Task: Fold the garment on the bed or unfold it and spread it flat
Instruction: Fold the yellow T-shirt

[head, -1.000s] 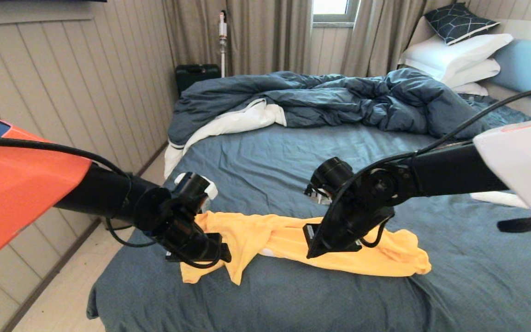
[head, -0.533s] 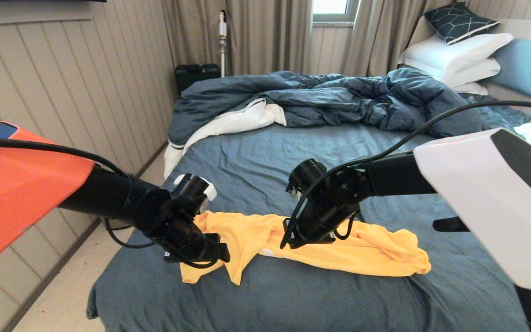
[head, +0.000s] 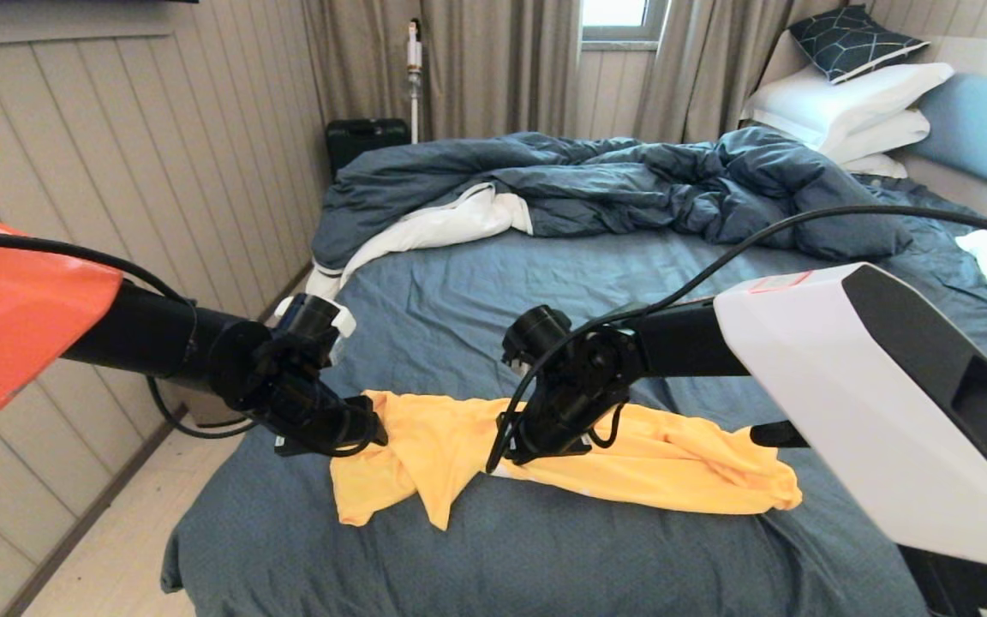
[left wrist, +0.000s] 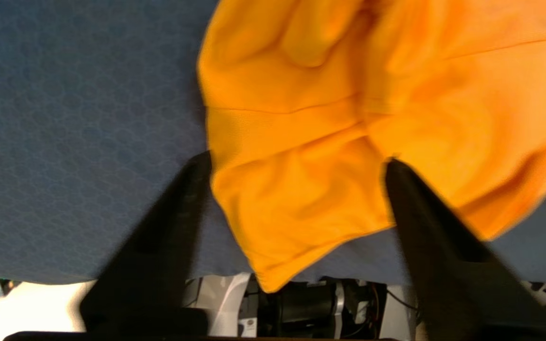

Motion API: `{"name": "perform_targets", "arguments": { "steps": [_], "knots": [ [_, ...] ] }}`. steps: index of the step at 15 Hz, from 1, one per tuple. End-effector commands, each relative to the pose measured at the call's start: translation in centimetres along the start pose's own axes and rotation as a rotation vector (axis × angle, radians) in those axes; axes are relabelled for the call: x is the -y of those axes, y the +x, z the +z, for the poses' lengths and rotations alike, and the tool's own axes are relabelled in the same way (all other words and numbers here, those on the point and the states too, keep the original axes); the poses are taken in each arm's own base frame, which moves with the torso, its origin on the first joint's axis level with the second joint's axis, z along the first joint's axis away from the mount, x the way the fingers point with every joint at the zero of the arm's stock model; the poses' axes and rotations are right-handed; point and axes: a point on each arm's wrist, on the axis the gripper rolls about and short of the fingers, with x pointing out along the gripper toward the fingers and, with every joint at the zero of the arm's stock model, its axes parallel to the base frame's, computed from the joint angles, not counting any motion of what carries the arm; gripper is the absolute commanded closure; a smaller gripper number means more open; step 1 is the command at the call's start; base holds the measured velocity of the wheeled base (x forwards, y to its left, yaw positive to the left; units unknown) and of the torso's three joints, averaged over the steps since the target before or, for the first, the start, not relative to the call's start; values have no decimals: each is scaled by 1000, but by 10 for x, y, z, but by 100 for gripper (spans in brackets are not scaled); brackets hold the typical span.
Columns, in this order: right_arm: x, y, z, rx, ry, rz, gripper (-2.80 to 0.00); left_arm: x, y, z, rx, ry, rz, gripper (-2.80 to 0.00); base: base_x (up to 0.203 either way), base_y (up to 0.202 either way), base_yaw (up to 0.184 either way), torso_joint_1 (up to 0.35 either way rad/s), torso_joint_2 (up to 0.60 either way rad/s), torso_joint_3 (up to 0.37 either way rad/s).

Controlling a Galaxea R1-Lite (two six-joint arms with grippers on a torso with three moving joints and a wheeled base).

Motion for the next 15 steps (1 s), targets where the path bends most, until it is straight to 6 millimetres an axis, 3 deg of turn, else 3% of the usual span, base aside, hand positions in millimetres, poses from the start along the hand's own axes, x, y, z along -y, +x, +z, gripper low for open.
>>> {"name": "perform_targets", "arguments": {
  "steps": [1, 5, 7, 12, 15],
  "knots": [
    [-1, 2, 0, -2, 1, 1, 0, 0, -11, 2, 25, -3, -11, 0, 0, 0, 0, 0, 0, 0],
    [-2, 16, 7, 16, 10, 3, 0, -1, 3, 0, -9, -13, -7, 0, 0, 0, 0, 0, 0, 0],
    [-5, 30, 13, 43, 21, 10, 0, 0, -1, 1, 2, -19, -11, 0, 0, 0, 0, 0, 0, 0],
    [-49, 33, -1, 61, -47, 69, 0, -1, -2, 0, -1, -24, -10, 0, 0, 0, 0, 0, 0, 0],
    [-55, 35, 0, 99, -57, 86, 0, -1, -4, 1, 6, -33, -10, 0, 0, 0, 0, 0, 0, 0]
  ]
}}
